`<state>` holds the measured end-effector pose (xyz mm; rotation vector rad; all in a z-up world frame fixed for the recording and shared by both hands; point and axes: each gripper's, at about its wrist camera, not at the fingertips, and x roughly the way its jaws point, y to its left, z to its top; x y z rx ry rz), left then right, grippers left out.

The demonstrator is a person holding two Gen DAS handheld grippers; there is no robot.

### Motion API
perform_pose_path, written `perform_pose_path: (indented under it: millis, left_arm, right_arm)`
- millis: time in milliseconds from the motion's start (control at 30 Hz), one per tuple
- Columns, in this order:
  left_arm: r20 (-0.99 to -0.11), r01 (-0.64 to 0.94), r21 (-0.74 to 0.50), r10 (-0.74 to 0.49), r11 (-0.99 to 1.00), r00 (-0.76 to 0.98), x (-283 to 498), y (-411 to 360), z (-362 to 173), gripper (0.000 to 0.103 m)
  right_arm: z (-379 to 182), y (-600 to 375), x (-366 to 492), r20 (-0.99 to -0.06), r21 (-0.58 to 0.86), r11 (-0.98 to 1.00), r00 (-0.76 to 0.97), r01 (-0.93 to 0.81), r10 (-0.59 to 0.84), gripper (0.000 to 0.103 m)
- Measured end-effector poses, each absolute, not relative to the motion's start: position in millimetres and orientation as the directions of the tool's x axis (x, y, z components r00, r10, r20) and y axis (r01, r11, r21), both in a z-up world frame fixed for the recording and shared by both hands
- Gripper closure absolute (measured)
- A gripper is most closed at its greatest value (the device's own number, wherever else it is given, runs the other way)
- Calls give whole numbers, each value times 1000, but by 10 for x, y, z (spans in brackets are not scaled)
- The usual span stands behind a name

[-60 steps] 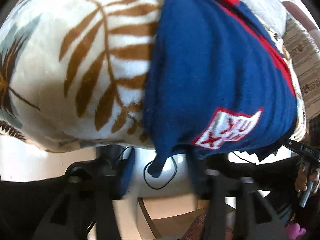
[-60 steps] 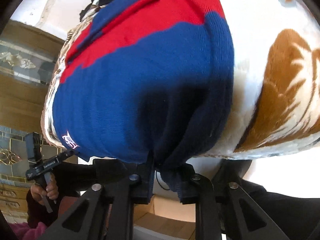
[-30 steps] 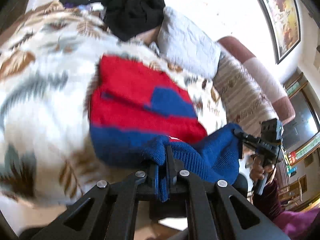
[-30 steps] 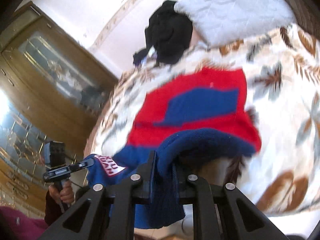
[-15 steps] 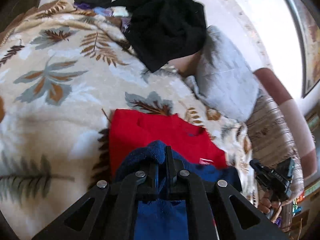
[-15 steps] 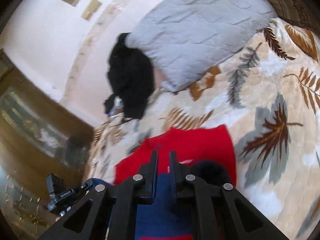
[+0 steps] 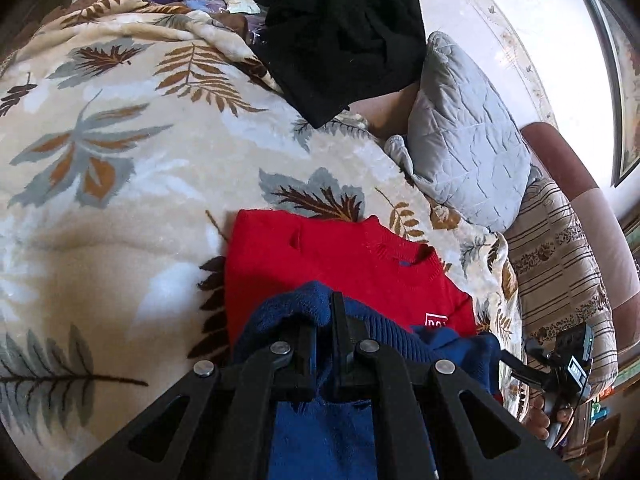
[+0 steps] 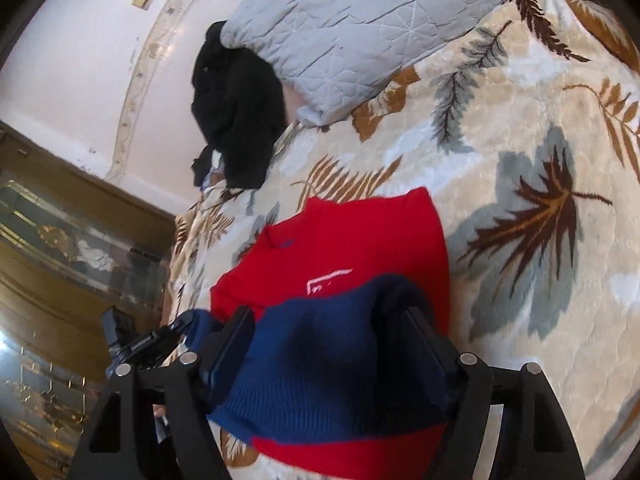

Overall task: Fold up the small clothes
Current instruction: 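Fold the hem over the sweater body with both grippers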

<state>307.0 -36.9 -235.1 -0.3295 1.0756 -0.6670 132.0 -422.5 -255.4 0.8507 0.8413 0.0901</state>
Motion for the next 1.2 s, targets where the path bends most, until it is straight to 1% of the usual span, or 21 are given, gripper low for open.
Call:
perform_pose_path:
  millis: [67, 100, 167, 200, 233, 267, 300, 433, 533, 633, 733, 800, 867, 900, 967, 1000, 1067, 1100, 1133, 1167, 1200]
  left_arm:
    - [-696, 342, -553, -647, 760, 312, 3046, -360, -2331, 97]
    - [-693, 340, -555, -648, 759, 315, 3034, -356, -2320, 97]
    - [-688, 337, -560, -652, 757, 320, 3016, -346, -2299, 97]
    - [-685, 338, -561, -653, 755, 322, 3009, -343, -2288, 97]
    - [-681, 339, -563, -656, 754, 327, 2998, -339, -2271, 97]
    - [-678, 339, -566, -658, 752, 328, 2992, -336, -2262, 97]
    - [-673, 340, -569, -662, 749, 331, 2990, -331, -2245, 97]
    - [-647, 339, -591, -681, 732, 342, 3067, -329, -2185, 97]
    - [-647, 343, -587, -680, 733, 346, 3166, -397, -2173, 97]
    - [-652, 335, -584, -673, 739, 349, 3318, -494, -2199, 97]
    - [-653, 309, -592, -668, 744, 357, 3508, -533, -2267, 97]
    - [-679, 272, -583, -642, 766, 355, 3605, -529, -2385, 97]
    - [-699, 237, -585, -630, 776, 339, 3658, -508, -2495, 97]
    - [-707, 222, -587, -626, 779, 328, 3680, -500, -2541, 97]
    - [-718, 199, -590, -621, 782, 314, 3688, -464, -2588, 96]
    - [-722, 189, -585, -612, 789, 322, 3680, -434, -2577, 93]
    - [-716, 179, -584, -606, 792, 347, 3667, -353, -2518, 86]
    - [-709, 167, -583, -598, 795, 373, 3661, -299, -2468, 72]
    - [-695, 153, -586, -590, 796, 412, 3646, -222, -2405, 57]
    - [-667, 145, -595, -586, 790, 460, 3615, -131, -2333, 53]
    - [-649, 139, -600, -581, 788, 492, 3590, -67, -2283, 51]
  right_arm:
    - [-2640, -4150, 1321, -633, 701, 669, 648, 246, 424, 26]
    - [-2672, -4114, 1333, -649, 689, 677, 635, 258, 418, 26]
    - [-2770, -4032, 1406, -702, 640, 708, 600, 298, 383, 34]
    - [-2837, -3986, 1461, -722, 623, 719, 579, 308, 377, 58]
    - [-2889, -3948, 1512, -736, 613, 726, 559, 311, 383, 84]
    - [-2907, -3918, 1539, -741, 609, 730, 551, 310, 385, 87]
    - [-2872, -3885, 1550, -735, 610, 734, 560, 299, 383, 94]
    - [-2475, -3877, 1565, -622, 666, 718, 683, 205, 382, 96]
    - [-2294, -4036, 1652, -557, 697, 687, 760, 206, 336, 96]
    - [-2382, -4229, 1820, -536, 735, 630, 784, 251, 313, 96]
    - [-2556, -4397, 2006, -559, 731, 606, 784, 313, 269, 96]
    - [-2707, -4547, 2108, -559, 749, 562, 790, 352, 251, 96]
    - [-2842, -4717, 2170, -540, 781, 503, 804, 370, 249, 96]
    - [-2925, -4777, 2203, -538, 797, 467, 803, 384, 257, 92]
    - [-3046, -4840, 2250, -541, 814, 418, 788, 403, 295, 92]
    - [-3078, -4862, 2244, -550, 813, 407, 781, 417, 298, 92]
    - [-3031, -4907, 2167, -535, 821, 392, 797, 414, 279, 87]
    - [-2975, -4944, 2088, -512, 833, 382, 820, 400, 257, 71]
    - [-2935, -4966, 2032, -498, 839, 374, 833, 394, 240, 46]
    - [-2867, -4985, 1915, -472, 850, 362, 859, 383, 197, 30]
    - [-2805, -4973, 1825, -457, 851, 364, 876, 379, 156, 20]
